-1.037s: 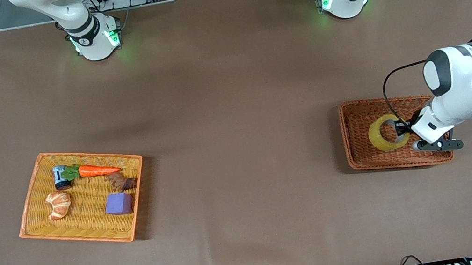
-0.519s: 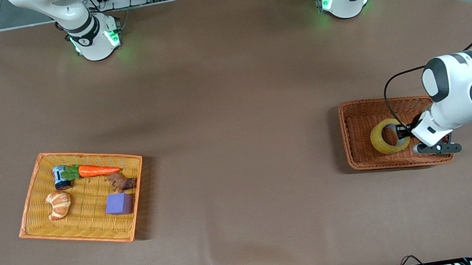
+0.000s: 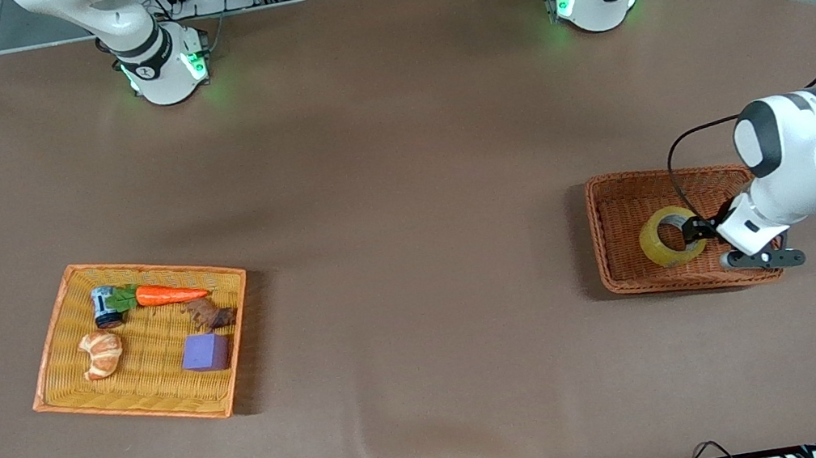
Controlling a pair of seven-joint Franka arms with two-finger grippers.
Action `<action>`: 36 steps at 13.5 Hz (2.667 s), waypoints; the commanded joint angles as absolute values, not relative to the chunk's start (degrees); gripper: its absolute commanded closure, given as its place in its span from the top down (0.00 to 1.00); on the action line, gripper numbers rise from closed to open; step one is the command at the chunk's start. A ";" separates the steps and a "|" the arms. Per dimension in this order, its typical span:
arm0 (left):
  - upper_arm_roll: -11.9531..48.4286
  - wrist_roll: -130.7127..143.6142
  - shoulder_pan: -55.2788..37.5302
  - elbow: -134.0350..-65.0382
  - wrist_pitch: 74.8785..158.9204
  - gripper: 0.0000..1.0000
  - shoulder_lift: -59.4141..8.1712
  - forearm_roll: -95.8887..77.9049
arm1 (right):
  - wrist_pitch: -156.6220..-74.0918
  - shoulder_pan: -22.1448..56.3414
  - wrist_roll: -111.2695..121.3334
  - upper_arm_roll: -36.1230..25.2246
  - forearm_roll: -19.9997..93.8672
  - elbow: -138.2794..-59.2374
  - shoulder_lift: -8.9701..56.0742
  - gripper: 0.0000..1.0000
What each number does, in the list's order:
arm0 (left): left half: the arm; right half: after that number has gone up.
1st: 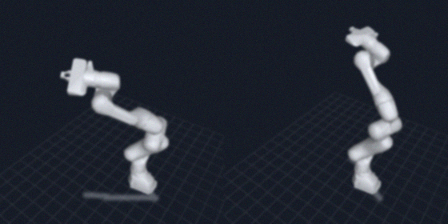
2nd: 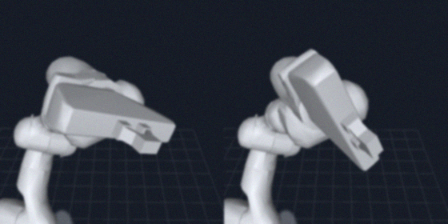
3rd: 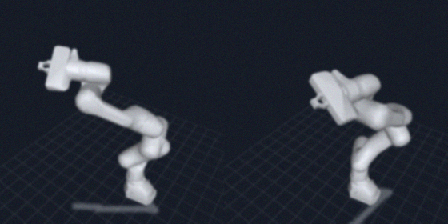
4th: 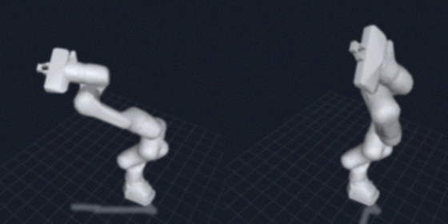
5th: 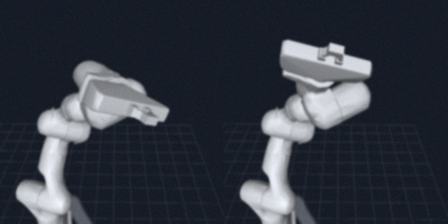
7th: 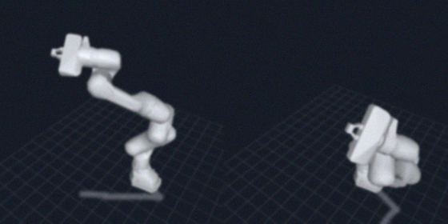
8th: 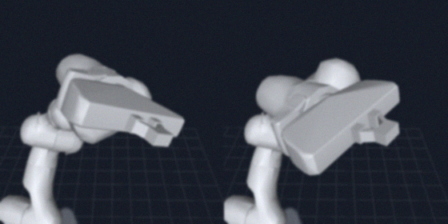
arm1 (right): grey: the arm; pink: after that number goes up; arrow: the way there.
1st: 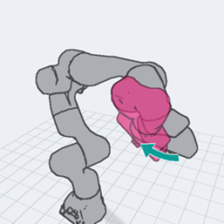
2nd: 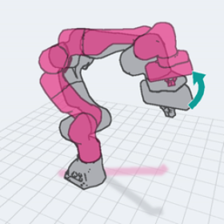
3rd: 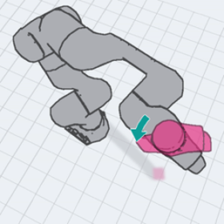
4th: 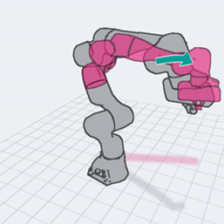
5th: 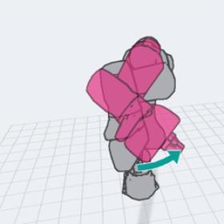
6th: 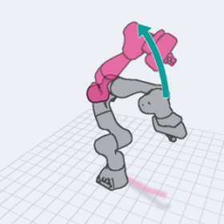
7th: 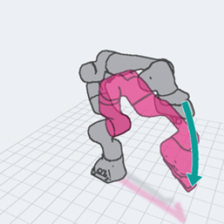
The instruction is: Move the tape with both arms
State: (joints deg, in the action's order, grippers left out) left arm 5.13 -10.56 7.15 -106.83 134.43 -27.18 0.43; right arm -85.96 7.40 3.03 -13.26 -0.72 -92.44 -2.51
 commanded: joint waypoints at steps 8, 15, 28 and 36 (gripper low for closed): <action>6.68 -8.35 7.29 -90.64 105.42 1.00 -13.36 2.63 | -85.87 7.56 3.60 -13.45 0.00 -92.55 -3.25 1.00; 8.61 -2.47 7.38 -85.87 95.98 1.00 -10.99 2.46 | -85.69 7.65 3.51 -13.45 0.00 -92.03 -3.34 1.00; 4.92 -1.84 4.22 -85.87 82.97 1.00 1.14 1.58 | -85.69 7.56 3.60 -13.45 -0.09 -91.23 -3.25 1.00; 5.19 2.29 2.64 -86.22 84.28 1.00 0.79 2.55 | -85.78 7.56 3.52 -13.45 -0.09 -91.23 -3.25 1.00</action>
State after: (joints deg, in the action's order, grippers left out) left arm 5.57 1.57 3.09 -85.92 83.72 0.59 0.67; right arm -86.03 7.40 3.04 -13.27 -0.72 -91.27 -2.52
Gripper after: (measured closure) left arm 0.000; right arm 0.000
